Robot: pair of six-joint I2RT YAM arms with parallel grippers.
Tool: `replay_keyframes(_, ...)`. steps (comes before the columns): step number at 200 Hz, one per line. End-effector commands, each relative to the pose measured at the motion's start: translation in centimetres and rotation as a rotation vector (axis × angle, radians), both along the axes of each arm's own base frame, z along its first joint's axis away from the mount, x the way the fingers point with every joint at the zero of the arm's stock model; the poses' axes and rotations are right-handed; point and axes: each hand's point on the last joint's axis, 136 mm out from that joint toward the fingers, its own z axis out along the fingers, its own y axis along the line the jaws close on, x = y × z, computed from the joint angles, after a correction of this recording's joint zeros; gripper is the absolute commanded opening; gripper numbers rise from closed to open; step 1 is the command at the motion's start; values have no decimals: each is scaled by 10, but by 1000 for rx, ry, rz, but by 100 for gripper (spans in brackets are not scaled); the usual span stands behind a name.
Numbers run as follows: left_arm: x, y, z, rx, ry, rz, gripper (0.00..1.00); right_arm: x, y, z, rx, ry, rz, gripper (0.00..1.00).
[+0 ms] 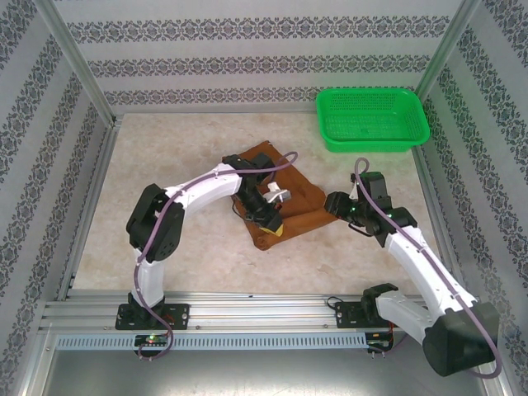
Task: Roll up the long pants
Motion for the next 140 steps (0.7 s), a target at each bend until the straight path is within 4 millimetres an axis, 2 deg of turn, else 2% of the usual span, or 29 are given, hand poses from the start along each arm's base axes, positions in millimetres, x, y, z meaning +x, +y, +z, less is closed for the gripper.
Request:
replay_keyframes(1,10,-7,2,-88,85,56,0,-1,-3,3,9,-16,-16,45)
replay_keyframes(47,35,17,-19,-69,162,161,0,2,8,4,39,-2,39,42)
replay_keyframes(65,41,29,-35,-50,195,204,0,5,18,4,75,1,72,32)
replay_keyframes(76,43,35,-46,-28,209,218,0,8,24,4,85,6,92,23)
replay_keyframes(94,47,45,-65,49,191,205,0,12,38,3,95,21,137,12)
replay_keyframes(112,54,46,-74,84,159,190,0,16,57,0,92,40,198,11)
replay_keyframes(140,63,50,-78,124,110,171,0,27,91,-6,97,66,283,10)
